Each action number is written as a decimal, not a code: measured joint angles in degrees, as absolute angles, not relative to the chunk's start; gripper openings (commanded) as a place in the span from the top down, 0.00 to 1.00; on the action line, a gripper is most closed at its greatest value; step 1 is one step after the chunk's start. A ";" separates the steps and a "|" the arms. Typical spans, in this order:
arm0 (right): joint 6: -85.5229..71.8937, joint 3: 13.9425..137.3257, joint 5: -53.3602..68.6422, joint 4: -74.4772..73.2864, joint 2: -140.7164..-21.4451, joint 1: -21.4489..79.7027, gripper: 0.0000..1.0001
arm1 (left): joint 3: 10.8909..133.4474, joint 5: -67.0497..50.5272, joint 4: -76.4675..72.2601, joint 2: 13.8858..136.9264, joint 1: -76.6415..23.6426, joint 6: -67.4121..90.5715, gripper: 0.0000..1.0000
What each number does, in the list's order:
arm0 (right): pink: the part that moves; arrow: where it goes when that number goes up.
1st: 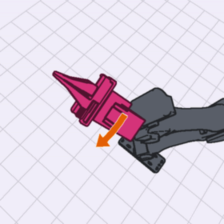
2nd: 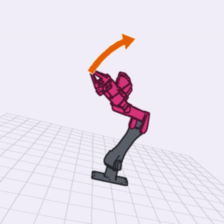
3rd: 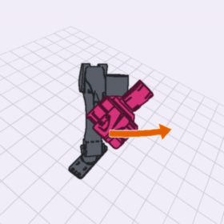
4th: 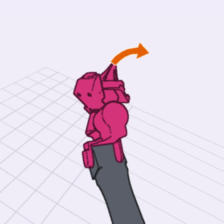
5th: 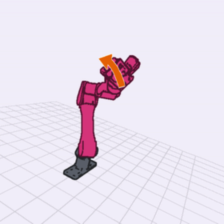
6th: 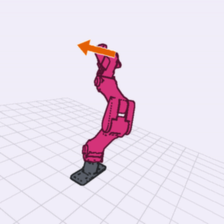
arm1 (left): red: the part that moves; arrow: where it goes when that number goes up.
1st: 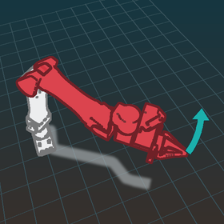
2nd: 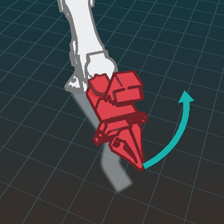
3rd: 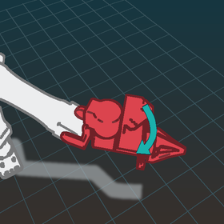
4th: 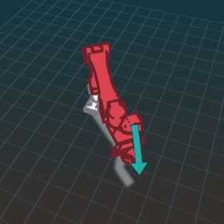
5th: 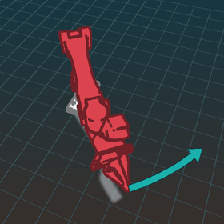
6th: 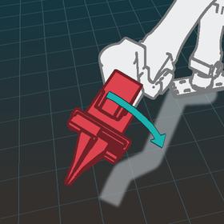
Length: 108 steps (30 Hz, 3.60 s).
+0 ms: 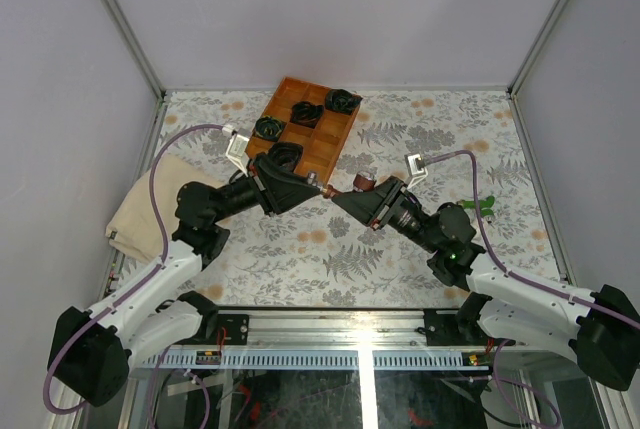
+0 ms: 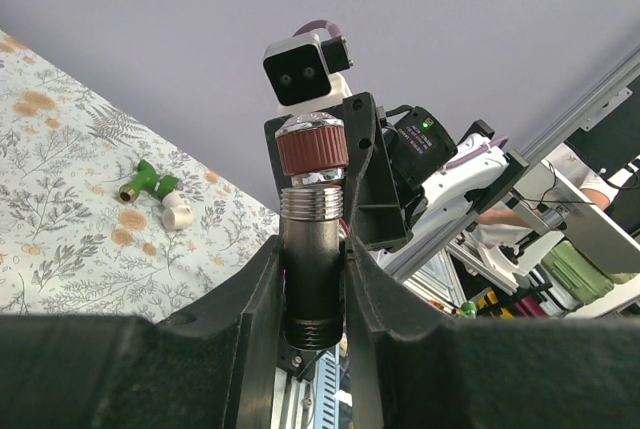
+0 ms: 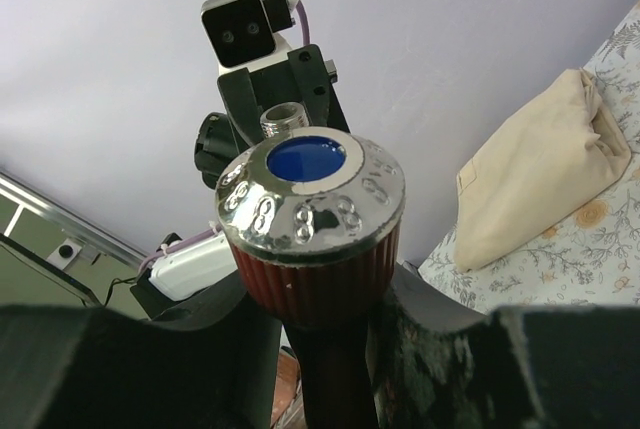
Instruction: Install the water faucets
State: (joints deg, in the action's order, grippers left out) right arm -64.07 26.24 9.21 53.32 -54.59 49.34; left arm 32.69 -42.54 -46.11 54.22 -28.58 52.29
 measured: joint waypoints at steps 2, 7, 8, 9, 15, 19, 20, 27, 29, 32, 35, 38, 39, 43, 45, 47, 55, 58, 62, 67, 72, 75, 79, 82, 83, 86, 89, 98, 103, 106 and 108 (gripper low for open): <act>-64.23 26.24 9.23 53.56 -54.61 49.34 1.00 | 32.71 -42.63 -46.70 54.28 -28.58 52.14 0.99; -65.04 26.00 9.58 54.78 -54.74 49.34 1.00 | 32.62 -42.87 -48.10 54.26 -28.84 51.35 0.98; -65.28 25.87 9.65 55.05 -54.74 49.34 1.00 | 32.62 -43.11 -48.23 54.26 -28.86 50.87 0.97; -65.67 25.74 9.69 55.20 -54.76 49.34 1.00 | 32.62 -43.33 -48.31 54.26 -28.86 50.30 0.97; -67.61 25.61 10.09 56.64 -55.83 49.32 1.00 | 32.36 -43.86 -49.01 53.91 -28.88 45.89 0.97; -68.93 25.08 10.15 59.27 -56.93 49.32 1.00 | 32.32 -44.14 -49.93 53.82 -28.91 43.83 0.97; -69.14 25.08 10.20 59.66 -57.14 49.32 1.00 | 32.32 -44.23 -50.30 53.82 -28.91 43.24 0.97; -71.64 24.56 11.70 62.46 -58.26 48.75 1.00 | 32.95 -46.72 -51.27 54.33 -28.88 38.68 0.92; -72.60 24.53 12.43 63.68 -58.81 48.51 1.00 | 33.34 -47.86 -51.92 54.59 -28.82 36.97 0.92; -74.35 24.53 13.56 65.73 -59.77 48.18 1.00 | 33.98 -49.36 -52.77 54.57 -28.77 34.48 0.93; -76.23 24.45 14.98 67.55 -60.47 47.77 1.00 | 34.30 -50.92 -53.69 54.59 -28.77 32.42 0.97; -77.65 24.45 16.32 68.77 -60.93 47.31 1.00 | 34.94 -52.47 -53.89 54.63 -28.77 30.50 1.00; -77.89 24.45 16.78 69.14 -61.01 47.13 1.00 | 35.24 -53.04 -53.76 54.65 -28.77 29.78 1.00; -77.43 24.45 18.57 69.65 -60.73 46.46 1.00 | 36.67 -55.53 -53.34 55.16 -28.77 28.51 1.00; -77.14 24.45 19.38 69.30 -60.42 46.13 1.00 | 36.84 -56.55 -53.41 55.35 -28.77 28.16 1.00; -77.47 24.45 20.36 69.32 -60.45 45.69 1.00 | 36.84 -57.34 -53.36 55.27 -28.77 27.05 1.00; -86.70 24.29 23.55 76.51 -65.84 44.29 1.00 | 37.91 -58.78 -49.36 54.35 -28.75 19.81 1.00; -89.84 24.12 23.92 80.62 -68.49 44.03 1.00 | 39.24 -59.31 -45.71 54.19 -28.73 16.14 1.00; -91.96 24.10 24.77 83.70 -70.39 43.79 1.00 | 41.08 -61.49 -41.41 53.91 -28.64 11.40 1.00; -92.33 24.12 25.98 84.09 -70.43 43.72 1.00 | 46.54 -66.43 -28.14 53.71 -28.60 0.58 1.00; -88.66 24.16 27.42 78.26 -66.74 43.72 1.00 | 48.71 -69.43 -21.58 53.80 -28.62 -4.82 1.00; -88.53 24.18 28.34 76.93 -66.22 43.75 1.00 | 48.18 -70.35 -21.17 53.39 -28.64 -5.98 1.00; -91.66 24.14 28.58 77.56 -67.07 43.72 1.00 | 48.58 -70.52 -18.72 53.32 -28.64 -9.37 1.00; -95.22 24.08 28.27 79.26 -68.23 43.72 1.00 | 50.65 -70.63 -14.68 53.74 -28.69 -13.23 1.00; -96.44 24.03 28.10 79.68 -68.55 43.75 1.00 | 51.20 -70.63 -13.72 53.84 -28.73 -14.35 1.00; -99.83 23.51 27.62 81.21 -69.34 43.72 1.00 | 52.21 -70.59 -11.16 54.13 -28.91 -17.54 1.00; -102.35 22.55 26.92 82.02 -69.54 43.75 1.00 | 53.69 -70.61 -6.63 54.78 -29.23 -21.93 1.00; -108.88 21.87 26.74 86.08 -71.75 43.81 1.00 | 56.49 -71.90 -1.02 56.25 -29.54 -27.99 0.94; -108.01 21.87 26.70 84.38 -70.83 43.81 1.00 | 56.53 -71.31 -0.16 55.92 -29.63 -28.16 0.82; -107.04 21.87 26.65 83.00 -69.76 43.88 1.00 | 56.51 -70.61 0.12 55.55 -29.98 -28.16 0.77; -106.45 21.87 26.61 82.70 -69.47 43.88 1.00 | 56.51 -70.17 0.14 55.44 -30.20 -28.08 0.75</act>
State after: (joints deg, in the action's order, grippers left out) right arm -106.45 21.87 26.61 82.70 -69.47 43.88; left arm 56.51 -70.17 0.14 55.44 -30.20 -28.08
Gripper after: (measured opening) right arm 0.382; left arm 0.247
